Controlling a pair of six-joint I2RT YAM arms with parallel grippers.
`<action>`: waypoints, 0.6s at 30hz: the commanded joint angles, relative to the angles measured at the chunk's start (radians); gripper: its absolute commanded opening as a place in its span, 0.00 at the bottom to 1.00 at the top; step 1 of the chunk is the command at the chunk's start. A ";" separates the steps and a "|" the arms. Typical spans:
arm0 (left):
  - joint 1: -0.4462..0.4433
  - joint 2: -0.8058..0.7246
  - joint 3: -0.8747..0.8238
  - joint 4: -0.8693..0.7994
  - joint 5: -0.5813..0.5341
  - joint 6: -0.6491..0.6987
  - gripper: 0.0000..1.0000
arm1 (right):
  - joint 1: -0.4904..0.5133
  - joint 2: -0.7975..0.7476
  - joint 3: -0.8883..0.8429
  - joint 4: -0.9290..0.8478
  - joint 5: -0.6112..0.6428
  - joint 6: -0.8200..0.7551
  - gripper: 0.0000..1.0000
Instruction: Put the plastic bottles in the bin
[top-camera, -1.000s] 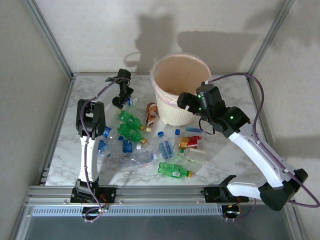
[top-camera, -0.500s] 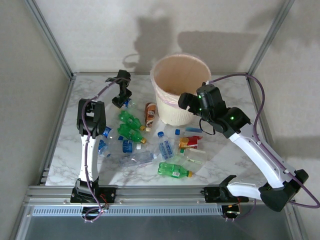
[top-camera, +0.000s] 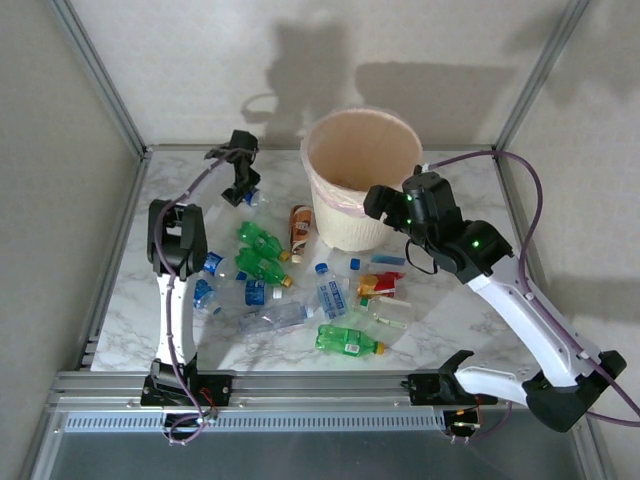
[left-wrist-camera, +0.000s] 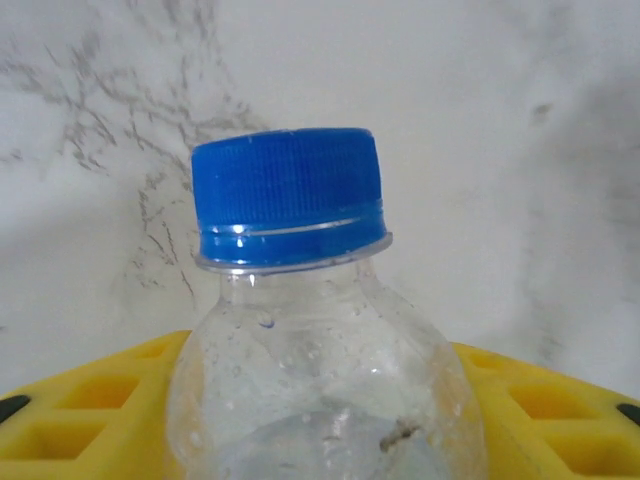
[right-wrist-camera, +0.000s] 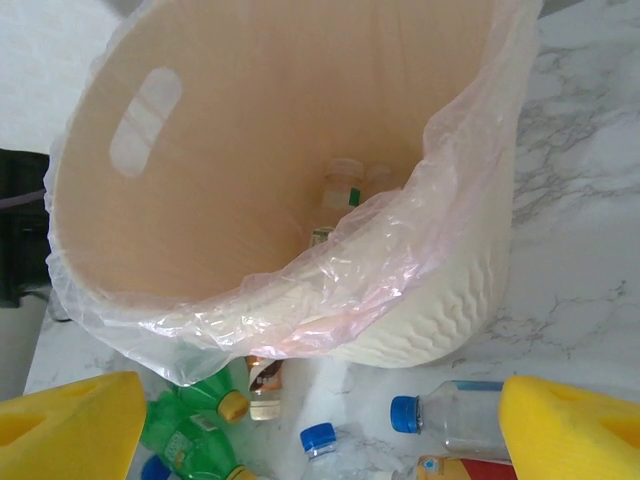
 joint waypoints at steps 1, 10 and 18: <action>0.000 -0.151 0.042 -0.028 -0.050 0.050 0.44 | 0.009 -0.018 -0.007 -0.011 0.045 0.014 0.92; -0.052 -0.412 0.090 0.032 -0.112 0.113 0.43 | 0.008 -0.051 -0.007 -0.002 0.101 0.032 0.92; -0.204 -0.384 0.344 0.139 0.065 0.161 0.44 | -0.002 -0.030 0.019 -0.039 0.107 0.029 0.92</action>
